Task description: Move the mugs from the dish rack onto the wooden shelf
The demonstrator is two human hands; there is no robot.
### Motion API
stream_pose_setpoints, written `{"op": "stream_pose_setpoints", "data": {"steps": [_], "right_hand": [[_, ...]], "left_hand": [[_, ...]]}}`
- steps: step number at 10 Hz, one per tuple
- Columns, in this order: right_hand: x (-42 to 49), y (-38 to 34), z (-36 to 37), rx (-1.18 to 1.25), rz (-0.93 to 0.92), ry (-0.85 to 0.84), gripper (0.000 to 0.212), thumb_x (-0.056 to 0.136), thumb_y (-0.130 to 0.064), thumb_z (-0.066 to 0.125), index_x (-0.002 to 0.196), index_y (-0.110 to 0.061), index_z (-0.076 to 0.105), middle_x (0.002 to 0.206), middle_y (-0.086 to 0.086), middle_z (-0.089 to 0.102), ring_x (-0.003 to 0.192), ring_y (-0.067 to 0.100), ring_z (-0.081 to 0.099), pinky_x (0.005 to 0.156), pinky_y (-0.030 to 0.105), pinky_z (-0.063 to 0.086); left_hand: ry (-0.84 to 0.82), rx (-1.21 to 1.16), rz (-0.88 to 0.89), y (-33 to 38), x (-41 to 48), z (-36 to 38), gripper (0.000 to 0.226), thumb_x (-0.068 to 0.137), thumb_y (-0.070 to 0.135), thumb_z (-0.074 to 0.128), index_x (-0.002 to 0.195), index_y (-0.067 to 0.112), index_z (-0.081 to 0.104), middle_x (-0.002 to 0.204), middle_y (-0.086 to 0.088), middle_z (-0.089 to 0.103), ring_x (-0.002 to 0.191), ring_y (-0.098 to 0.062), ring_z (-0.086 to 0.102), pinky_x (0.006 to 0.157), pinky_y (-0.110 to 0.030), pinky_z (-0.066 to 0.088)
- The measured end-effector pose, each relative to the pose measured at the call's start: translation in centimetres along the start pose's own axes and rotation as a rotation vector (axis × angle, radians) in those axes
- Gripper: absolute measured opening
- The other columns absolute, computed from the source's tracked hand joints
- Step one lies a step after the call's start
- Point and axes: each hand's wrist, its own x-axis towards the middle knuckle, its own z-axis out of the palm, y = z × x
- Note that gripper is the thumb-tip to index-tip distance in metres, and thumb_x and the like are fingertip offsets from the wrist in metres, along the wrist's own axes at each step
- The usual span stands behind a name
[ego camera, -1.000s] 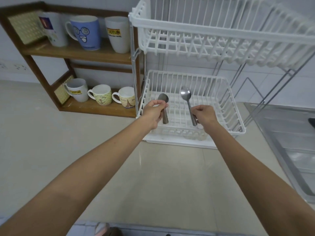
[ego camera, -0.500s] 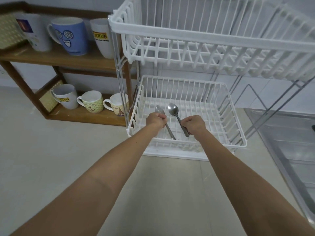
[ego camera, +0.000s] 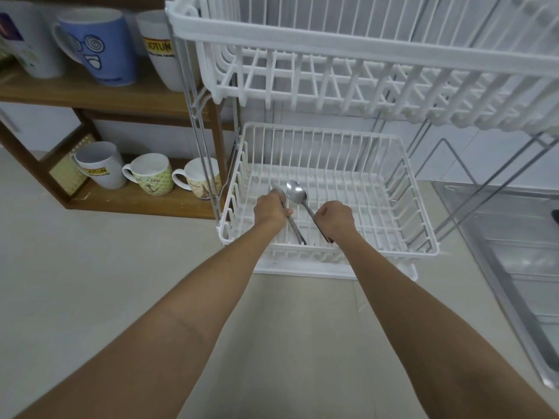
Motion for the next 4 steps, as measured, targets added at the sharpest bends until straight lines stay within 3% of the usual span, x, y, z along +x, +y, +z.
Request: {"op": "stream_pose_setpoints", "data": {"steps": [1,3,4], "right_hand": [[-0.2,-0.1,0.0,-0.056,-0.018,-0.011,0.020,0.087,-0.004,0.048,0.092,0.000,0.068,0.088,0.019,0.069,0.067,0.030,0.062,0.062,0.032,0.055],[-0.8,-0.8,-0.5,-0.130,-0.049,0.007,0.014,0.087,-0.009,0.050,0.090,-0.005,0.063,0.082,0.014,0.064,0.064,0.029,0.060,0.055,0.031,0.050],[-1.6,-1.3,-1.0,-0.040,-0.109,0.132,0.019,0.088,-0.011,0.049,0.096,-0.005,0.065,0.092,0.013,0.066,0.075,0.028,0.063,0.064,0.036,0.053]], "left_hand": [[0.022,0.055,0.008,0.0,-0.1,-0.2,0.028,0.085,0.014,0.070,0.109,0.008,0.057,0.116,-0.015,0.057,0.098,-0.026,0.056,0.076,-0.027,0.040],[0.002,0.089,0.076,-0.2,-0.5,-0.8,0.030,0.084,0.019,0.071,0.107,0.006,0.057,0.111,-0.015,0.061,0.099,-0.028,0.060,0.079,-0.032,0.046],[0.020,0.099,0.194,0.2,-1.3,-1.8,0.025,0.089,0.018,0.063,0.111,0.007,0.056,0.110,-0.014,0.062,0.100,-0.028,0.059,0.083,-0.035,0.049]]}}
